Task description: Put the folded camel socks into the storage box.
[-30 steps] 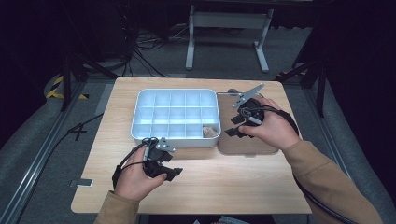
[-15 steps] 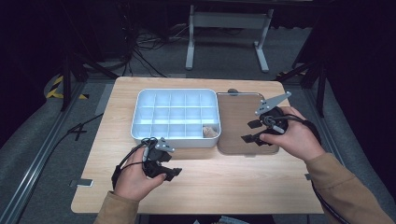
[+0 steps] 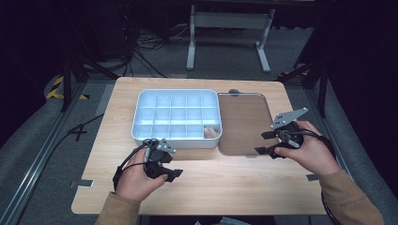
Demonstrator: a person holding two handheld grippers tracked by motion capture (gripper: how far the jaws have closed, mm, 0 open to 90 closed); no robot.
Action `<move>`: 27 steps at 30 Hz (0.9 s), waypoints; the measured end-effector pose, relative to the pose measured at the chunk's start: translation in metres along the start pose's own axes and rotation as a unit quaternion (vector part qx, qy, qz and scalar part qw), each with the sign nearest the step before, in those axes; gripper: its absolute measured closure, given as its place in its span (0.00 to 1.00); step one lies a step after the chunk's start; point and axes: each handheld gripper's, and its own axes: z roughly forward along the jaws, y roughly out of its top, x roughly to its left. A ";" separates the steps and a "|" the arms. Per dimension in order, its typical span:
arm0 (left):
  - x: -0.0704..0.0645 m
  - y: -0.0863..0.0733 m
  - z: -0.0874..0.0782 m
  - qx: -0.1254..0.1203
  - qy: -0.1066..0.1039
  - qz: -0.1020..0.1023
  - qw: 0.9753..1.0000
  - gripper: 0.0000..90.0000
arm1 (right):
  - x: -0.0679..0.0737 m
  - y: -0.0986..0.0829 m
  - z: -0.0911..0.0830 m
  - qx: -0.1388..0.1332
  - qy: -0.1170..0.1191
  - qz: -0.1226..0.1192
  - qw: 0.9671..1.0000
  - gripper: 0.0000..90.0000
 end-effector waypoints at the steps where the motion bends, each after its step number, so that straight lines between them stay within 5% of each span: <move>1: 0.000 0.000 0.000 0.001 0.000 -0.001 1.000 0.45 | 0.000 -0.004 0.001 0.001 -0.002 0.003 1.000 0.42; 12: 0.001 0.000 0.003 0.006 0.002 -0.001 1.000 0.45 | 0.000 -0.047 0.020 -0.024 0.006 0.021 0.999 0.41; 27: 0.005 -0.003 0.015 0.021 0.000 0.007 1.000 0.44 | -0.001 -0.084 0.059 -0.021 0.016 0.006 1.000 0.41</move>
